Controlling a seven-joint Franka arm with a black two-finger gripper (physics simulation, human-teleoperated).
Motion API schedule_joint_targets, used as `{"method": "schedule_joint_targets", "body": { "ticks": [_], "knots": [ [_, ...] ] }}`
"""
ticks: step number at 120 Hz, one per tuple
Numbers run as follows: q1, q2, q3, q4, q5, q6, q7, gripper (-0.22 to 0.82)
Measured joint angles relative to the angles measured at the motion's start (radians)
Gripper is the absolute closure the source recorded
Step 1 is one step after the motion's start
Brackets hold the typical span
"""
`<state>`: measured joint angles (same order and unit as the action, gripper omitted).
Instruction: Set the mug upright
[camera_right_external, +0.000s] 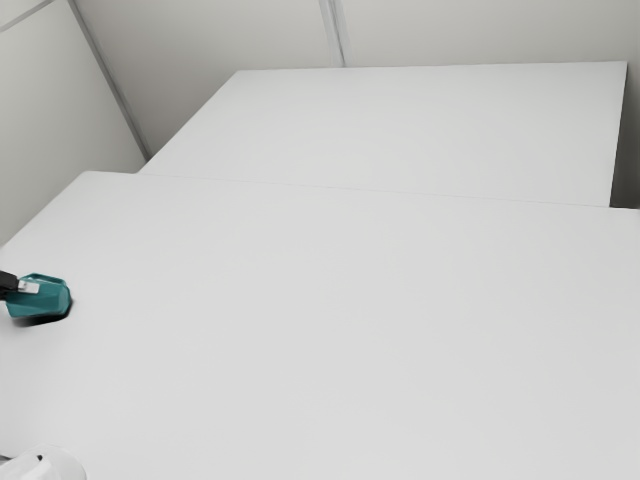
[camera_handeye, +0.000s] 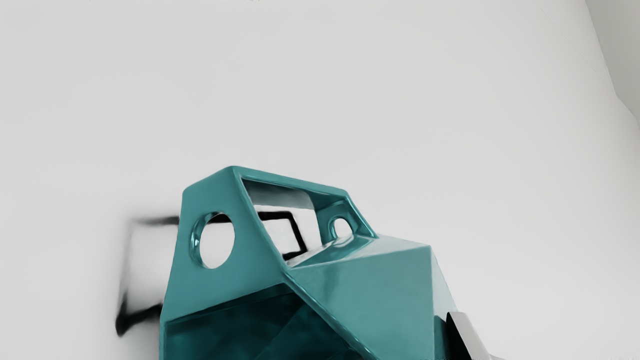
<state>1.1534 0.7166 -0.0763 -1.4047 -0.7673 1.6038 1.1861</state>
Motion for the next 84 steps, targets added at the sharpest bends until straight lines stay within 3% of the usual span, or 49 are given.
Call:
{"method": "schedule_joint_targets", "body": {
  "ticks": [19,44,84],
  "knots": [
    [-0.008,-0.075,-0.010,-0.048,0.004,-0.001,0.006,0.74],
    [-0.079,-0.180,-0.019,-0.085,0.058,0.001,0.010,0.77],
    [-0.370,-0.431,-0.022,-0.220,0.338,0.042,-0.058,0.79]
  ]
}}
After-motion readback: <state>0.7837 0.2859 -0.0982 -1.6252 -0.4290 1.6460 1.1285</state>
